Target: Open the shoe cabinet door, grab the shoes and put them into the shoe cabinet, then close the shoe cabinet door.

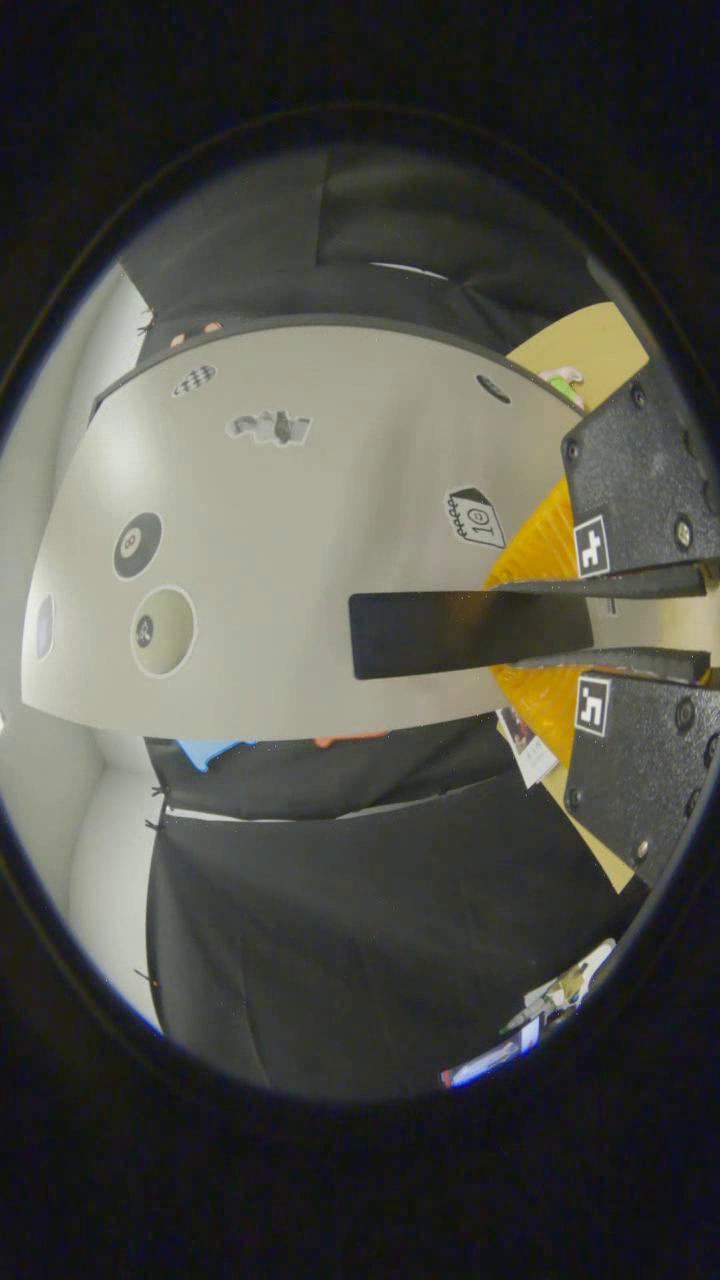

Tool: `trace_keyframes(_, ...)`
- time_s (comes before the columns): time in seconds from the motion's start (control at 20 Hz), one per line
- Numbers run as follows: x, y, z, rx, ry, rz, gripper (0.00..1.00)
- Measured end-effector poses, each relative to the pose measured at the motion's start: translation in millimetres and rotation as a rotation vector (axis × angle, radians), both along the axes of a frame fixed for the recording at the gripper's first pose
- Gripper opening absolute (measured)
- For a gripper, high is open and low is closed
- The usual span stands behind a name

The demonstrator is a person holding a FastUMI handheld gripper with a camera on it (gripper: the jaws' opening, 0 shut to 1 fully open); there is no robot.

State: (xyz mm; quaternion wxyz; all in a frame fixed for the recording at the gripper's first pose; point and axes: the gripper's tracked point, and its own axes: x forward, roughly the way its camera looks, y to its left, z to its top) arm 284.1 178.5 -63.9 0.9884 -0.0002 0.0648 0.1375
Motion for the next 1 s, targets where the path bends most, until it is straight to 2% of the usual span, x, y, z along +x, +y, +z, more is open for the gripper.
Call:
trace_keyframes(0.5, -55, -60, -1, 0.042, 0.01, -0.097, 0.22)
trace_keyframes(1.0, -66, -103, -2, 0.045, 0.0, -0.221, 0.14)
